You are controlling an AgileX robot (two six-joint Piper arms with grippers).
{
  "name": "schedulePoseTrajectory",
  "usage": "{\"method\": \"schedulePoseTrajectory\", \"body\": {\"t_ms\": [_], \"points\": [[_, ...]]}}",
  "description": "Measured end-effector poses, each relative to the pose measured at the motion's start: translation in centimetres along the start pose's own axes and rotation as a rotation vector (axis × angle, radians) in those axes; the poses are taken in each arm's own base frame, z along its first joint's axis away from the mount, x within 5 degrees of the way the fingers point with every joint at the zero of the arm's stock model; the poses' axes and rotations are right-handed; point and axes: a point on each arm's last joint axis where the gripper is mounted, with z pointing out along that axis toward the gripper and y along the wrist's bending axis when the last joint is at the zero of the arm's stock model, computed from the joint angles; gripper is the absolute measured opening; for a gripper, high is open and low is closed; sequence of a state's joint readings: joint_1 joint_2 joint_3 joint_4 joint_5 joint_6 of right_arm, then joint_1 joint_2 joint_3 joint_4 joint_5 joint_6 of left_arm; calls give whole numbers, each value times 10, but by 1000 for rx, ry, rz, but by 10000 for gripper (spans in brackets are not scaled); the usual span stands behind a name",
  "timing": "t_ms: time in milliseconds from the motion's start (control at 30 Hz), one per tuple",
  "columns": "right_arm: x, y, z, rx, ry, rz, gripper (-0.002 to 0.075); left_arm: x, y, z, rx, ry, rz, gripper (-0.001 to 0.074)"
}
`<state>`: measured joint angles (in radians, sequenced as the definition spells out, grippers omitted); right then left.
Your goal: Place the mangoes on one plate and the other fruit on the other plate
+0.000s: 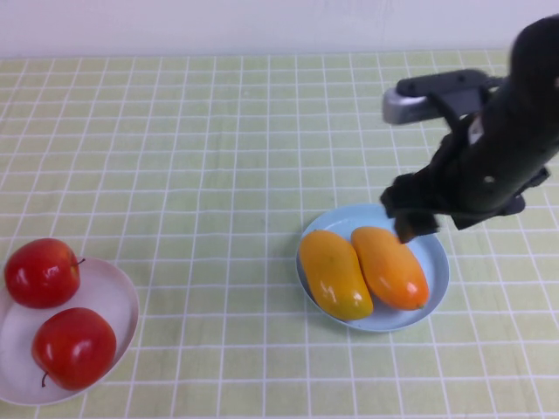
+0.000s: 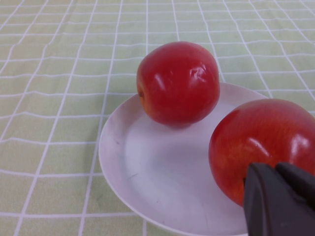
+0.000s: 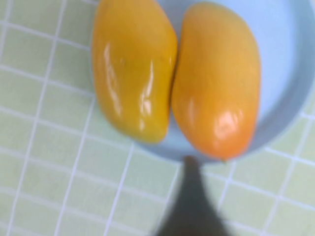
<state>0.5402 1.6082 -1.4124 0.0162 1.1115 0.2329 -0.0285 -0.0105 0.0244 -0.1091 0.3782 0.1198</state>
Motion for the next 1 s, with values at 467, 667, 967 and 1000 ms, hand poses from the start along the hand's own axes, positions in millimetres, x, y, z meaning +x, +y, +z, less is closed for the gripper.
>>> {"method": "schedulePoseTrajectory", "body": {"t_ms": [467, 667, 967, 1000], "points": [[88, -20, -73, -14, -36, -75, -10, 0, 0, 0, 0, 0, 0, -2], [133, -27, -93, -72, -108, -83, -14, 0, 0, 0, 0, 0, 0, -2], [172, -39, -91, -50, -175, -136, -15, 0, 0, 0, 0, 0, 0, -2], [174, -40, -88, -44, -197, -136, -15, 0, 0, 0, 0, 0, 0, -2]]}}
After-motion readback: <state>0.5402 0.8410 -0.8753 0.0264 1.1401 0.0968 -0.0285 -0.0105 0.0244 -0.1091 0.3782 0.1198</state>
